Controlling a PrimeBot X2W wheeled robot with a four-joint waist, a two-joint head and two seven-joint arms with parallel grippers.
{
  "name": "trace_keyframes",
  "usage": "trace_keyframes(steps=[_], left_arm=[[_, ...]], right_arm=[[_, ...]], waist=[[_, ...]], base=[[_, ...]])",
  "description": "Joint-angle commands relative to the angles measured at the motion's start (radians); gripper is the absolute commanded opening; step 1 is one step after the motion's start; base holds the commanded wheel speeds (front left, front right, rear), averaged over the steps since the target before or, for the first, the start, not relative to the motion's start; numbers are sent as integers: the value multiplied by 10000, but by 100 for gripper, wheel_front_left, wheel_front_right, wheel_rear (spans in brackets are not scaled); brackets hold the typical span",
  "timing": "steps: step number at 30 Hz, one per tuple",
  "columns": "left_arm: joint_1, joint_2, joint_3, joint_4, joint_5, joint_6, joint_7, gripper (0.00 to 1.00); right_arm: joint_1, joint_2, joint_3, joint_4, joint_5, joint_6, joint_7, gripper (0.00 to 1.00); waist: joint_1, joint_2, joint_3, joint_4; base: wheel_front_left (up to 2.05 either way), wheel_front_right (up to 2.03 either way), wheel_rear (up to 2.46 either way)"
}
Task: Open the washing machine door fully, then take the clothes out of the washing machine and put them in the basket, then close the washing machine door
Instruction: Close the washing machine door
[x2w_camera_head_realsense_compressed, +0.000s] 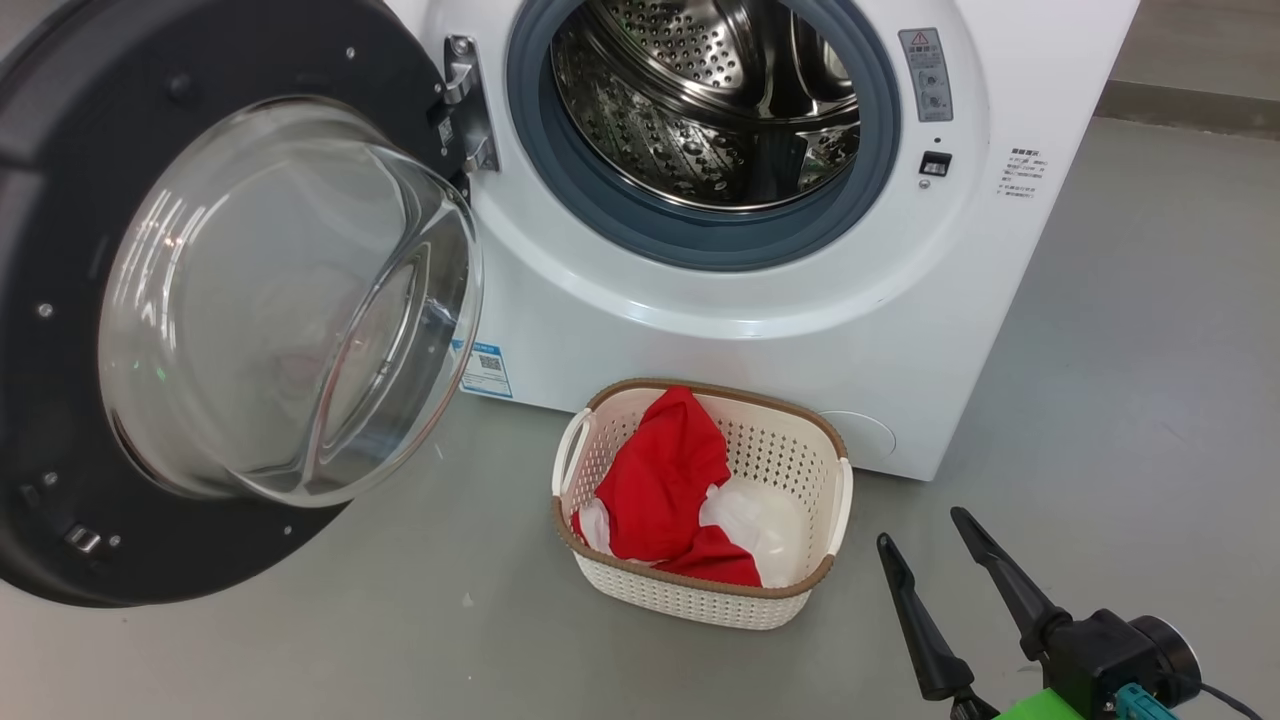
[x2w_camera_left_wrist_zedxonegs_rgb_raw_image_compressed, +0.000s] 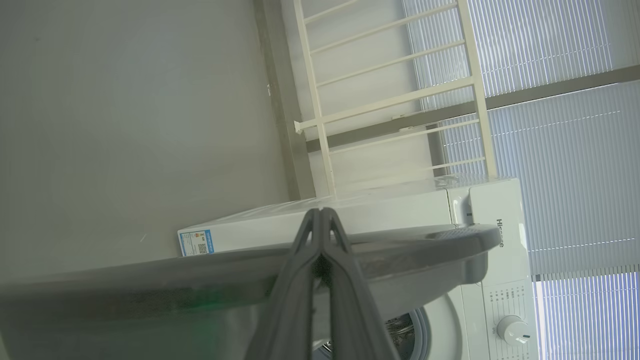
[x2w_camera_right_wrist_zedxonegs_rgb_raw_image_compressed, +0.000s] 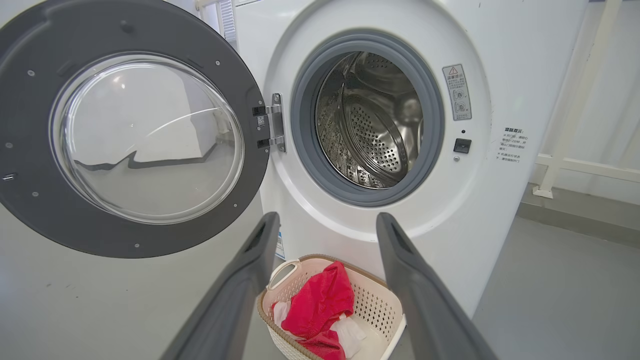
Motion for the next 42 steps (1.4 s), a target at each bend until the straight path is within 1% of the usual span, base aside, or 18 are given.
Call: trace_keyframes(steps=[1, 7, 14, 21, 25, 33, 42], left_arm=[[-67, 195, -73, -66, -67, -110, 336, 0], [46, -24, -249, -175, -116, -339, 874, 0], [175, -420, -263, -528, -383, -658, 1406, 0], [392, -703, -238, -1019, -615, -757, 1851, 0], [621, -916, -225, -1497, -743, -690, 2101, 0], [1388, -1494, -329, -2979, -928, -351, 2695, 0], [2350, -2291, -584, -4902, -955, 53, 3009, 0]], right_arm=[[-292, -104, 199, -291, -107, 62, -32, 100], [-339, -104, 149, -276, -49, 62, -85, 100], [-390, -104, 179, -209, 60, 62, -176, 100], [-404, -104, 176, -141, 97, 62, -235, 100], [-402, -104, 196, -76, 148, 62, -272, 100], [-397, -104, 265, 39, 265, 62, -351, 100], [-455, -104, 333, 171, 345, 62, -419, 100]], waist=[[0, 0, 14, 10], [0, 0, 97, 131], [0, 0, 204, 343], [0, 0, 184, 442], [0, 0, 138, 495], [0, 0, 68, 529], [0, 0, 41, 492]], base=[[0, 0, 0], [0, 0, 0], [0, 0, 0], [0, 0, 0], [0, 0, 0], [0, 0, 0], [0, 0, 0]])
